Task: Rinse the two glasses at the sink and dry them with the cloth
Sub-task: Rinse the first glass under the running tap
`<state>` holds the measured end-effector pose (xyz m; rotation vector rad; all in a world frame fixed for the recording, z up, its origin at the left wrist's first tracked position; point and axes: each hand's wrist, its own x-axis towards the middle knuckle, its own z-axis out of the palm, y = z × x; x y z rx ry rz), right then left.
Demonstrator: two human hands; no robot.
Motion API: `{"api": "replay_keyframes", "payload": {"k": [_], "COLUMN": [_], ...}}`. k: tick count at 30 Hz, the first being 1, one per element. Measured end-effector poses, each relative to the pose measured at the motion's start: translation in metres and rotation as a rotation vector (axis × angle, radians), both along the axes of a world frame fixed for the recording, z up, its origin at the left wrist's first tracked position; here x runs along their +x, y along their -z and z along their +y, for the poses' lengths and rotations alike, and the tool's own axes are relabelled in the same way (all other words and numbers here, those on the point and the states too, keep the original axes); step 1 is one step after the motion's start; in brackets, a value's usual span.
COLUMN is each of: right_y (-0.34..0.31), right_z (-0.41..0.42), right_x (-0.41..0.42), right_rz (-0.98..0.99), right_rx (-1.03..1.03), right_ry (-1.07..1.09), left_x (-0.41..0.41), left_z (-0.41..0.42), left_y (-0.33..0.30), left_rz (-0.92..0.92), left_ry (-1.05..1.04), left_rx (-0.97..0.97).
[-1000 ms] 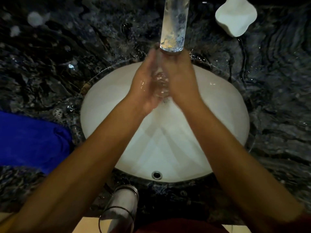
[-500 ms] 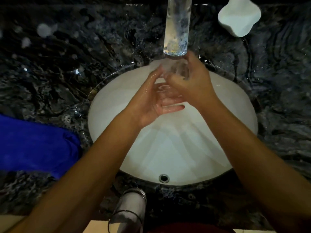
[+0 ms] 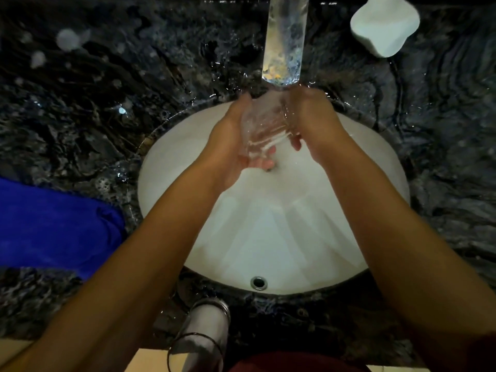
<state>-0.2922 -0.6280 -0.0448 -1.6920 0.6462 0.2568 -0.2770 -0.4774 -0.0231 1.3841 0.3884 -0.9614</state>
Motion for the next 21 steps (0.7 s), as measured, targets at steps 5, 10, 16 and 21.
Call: {"api": "replay_keyframes", "payload": {"k": [5,10,16,21], "right_y": [0.006,-0.003,-0.011,-0.010], "right_z": [-0.002,0.016,0.019,0.003], "right_x": [0.002,0.004,0.008,-0.006], "right_rz": [-0.132,0.004,0.098,0.152], "right_rx": [-0.214,-0.198,-0.061,0.096], "right_ry": [-0.002,-0.273,-0.207,-0.093], "left_x": [0.002,0.006,0.015,0.006], "left_z": [0.002,-0.008,0.006,0.011], "left_y": [0.006,0.009,0.011,0.015], "left_rz": [0.143,0.009,0.097,0.160], "left_ry": [-0.053,-0.210,-0.013,0.033], "left_rx": [-0.071,0.098,-0.016,-0.145]}}
